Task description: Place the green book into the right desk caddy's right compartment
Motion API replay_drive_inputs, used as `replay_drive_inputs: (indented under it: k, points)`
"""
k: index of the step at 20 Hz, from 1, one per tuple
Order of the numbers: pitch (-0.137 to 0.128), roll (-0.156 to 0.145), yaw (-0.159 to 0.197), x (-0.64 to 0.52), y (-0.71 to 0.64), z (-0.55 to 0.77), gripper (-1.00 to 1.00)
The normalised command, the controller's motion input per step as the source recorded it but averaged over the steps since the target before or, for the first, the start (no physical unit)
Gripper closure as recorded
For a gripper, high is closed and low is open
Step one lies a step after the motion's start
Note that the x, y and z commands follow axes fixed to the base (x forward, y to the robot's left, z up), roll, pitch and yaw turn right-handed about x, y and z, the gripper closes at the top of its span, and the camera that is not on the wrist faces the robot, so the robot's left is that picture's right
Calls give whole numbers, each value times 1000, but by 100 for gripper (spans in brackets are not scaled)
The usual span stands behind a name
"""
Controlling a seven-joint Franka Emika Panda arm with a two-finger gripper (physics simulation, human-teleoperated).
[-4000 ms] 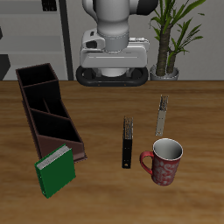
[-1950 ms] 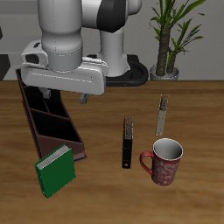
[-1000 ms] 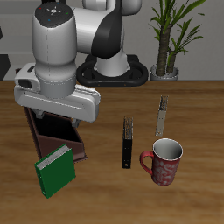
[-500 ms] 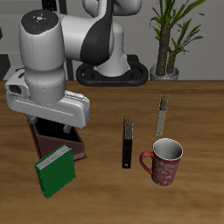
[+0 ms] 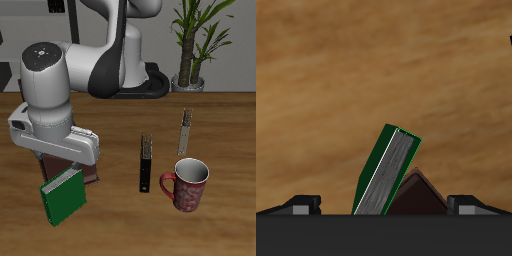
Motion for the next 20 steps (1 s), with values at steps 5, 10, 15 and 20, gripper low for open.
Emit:
replay_drive_inputs:
  k: [5,10,15,20]
  points:
    - [28,19,-29,87,74,-450,-100]
    - [40,-1,-37,85,-22,-398,-100]
    - [45,-22,-62,34,-59,-399,-100]
    - [48,-38,-46,-12,-190,-394,100]
